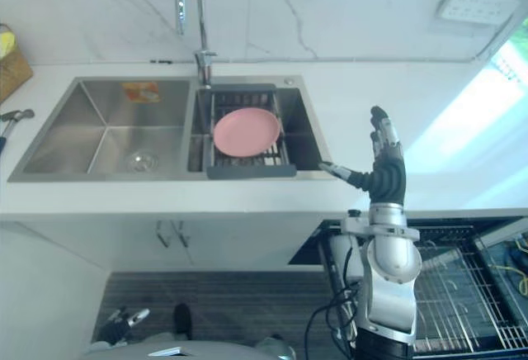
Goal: Walk over to the sink, pick up the cup, carry it to the dishwasher, place the cup inside the dishwasher, then close the dishwasher door
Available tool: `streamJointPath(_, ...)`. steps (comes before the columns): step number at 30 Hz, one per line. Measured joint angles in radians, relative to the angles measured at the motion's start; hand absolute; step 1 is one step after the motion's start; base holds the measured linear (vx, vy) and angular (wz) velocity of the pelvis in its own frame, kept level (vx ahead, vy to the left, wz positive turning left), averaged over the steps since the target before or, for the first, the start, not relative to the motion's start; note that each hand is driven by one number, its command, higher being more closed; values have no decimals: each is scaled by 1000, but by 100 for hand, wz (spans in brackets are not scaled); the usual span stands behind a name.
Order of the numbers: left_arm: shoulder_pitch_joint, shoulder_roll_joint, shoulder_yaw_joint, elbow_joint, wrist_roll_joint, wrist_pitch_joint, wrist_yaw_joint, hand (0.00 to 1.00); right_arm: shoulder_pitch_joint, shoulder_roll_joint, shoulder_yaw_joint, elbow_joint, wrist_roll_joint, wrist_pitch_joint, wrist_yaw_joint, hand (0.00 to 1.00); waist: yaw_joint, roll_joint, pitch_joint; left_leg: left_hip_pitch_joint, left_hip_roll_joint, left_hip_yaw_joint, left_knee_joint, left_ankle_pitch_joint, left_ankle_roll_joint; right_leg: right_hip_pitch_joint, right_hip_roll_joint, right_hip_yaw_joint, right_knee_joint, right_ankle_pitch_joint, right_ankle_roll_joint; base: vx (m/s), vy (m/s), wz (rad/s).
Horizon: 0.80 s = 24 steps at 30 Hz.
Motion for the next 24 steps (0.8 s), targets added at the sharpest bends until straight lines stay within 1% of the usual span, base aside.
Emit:
streamJointPath(3, 0, 5, -27, -28, -10, 41, -11, 0, 0, -12, -5, 0, 2, 0, 0, 0, -1, -1, -1, -7, -2, -14, 0, 0, -1, 3, 0, -15, 0, -1, 0, -10, -1, 12)
streamJointPath(5, -2, 7, -40, -39, -9, 60, -25, 0, -7, -20, -4, -1, 0, 1, -1, 0, 1, -3, -2, -14, -3, -22, 0, -2, 3, 5, 1, -26, 0, -2, -1, -21, -2, 17)
streamJointPath(6, -4, 9, -50, -38, -9, 72, -28, 0, -16, -28, -4, -1, -18, 2, -1, 0, 3, -3, -2, -16, -3, -22, 0, -2, 4, 5, 2, -30, -1, -2, -1, -20, -4, 15)
streamJointPath(8, -12, 12, -57, -38, -9, 90, -40, 0, -40, -62, -3, -1, -129, 1, -10, 0, 5, -5, -2, -17, -3, -20, 0, -3, 4, 18, 2, -48, -7, -1, -1, -11, -8, 20)
streamJointPath(10, -14, 18, -66, -38, -9, 91, -41, 0, -58, -85, 5, 0, -211, 1, -29, 0, 14, -8, -4, -17, -3, -19, 0, -2, 4, 20, 2, -51, -8, 0, 1, 5, -5, 9)
streamJointPath(12, -20, 31, -73, -37, -8, 101, -41, 0, -92, -113, 20, 0, -290, 1, -29, 0, 18, -9, -5, -18, -3, -20, 0, -2, 4, 21, 2, -53, -9, 2, 4, 0, 0, 0)
streamJointPath(16, -27, 46, -73, -34, -7, 108, -39, 0, -138, -165, 68, 40, -418, 1, -24, 0, 26, -15, -8, -18, -5, -25, 0, -1, 6, 24, 2, -58, -9, 2, 4, 8, -1, 3)
streamJointPath(17, -29, 47, -73, -34, -7, 108, -39, 0, -144, -172, 73, 51, -435, 1, -21, 0, 28, -15, -8, -18, -5, -27, 0, -1, 6, 26, 2, -60, -9, 2, 4, 12, -5, 10)
streamJointPath(19, -38, 52, -82, -25, 6, 108, -40, 0, -170, -196, 93, 104, -507, 2, -1, 0, 33, -17, -8, -16, -6, -33, 0, -2, 7, 34, 2, -67, -11, 0, 1, 8, -10, 8)
streamJointPath(20, -39, 53, -87, -23, 12, 108, -40, 0, -178, -208, 103, 121, -516, 3, 4, 0, 36, -17, -8, -16, -5, -33, 0, -2, 8, 36, 3, -67, -11, 0, 0, 0, 0, 0)
streamJointPath(21, -40, 56, -94, -16, 22, 107, -42, 0, -197, -228, 122, 152, -548, 4, 18, 0, 40, -18, -9, -19, -4, -31, 0, -2, 8, 36, 4, -67, -12, -4, -7, 0, 0, 0)
streamJointPath(24, -48, 68, -106, -15, 45, 107, -45, 0, -236, -265, 169, 202, -631, 4, 63, 0, 47, -21, -10, -18, 2, -22, 0, -2, 8, 36, 10, -66, -18, -5, -8, 0, 0, 0)
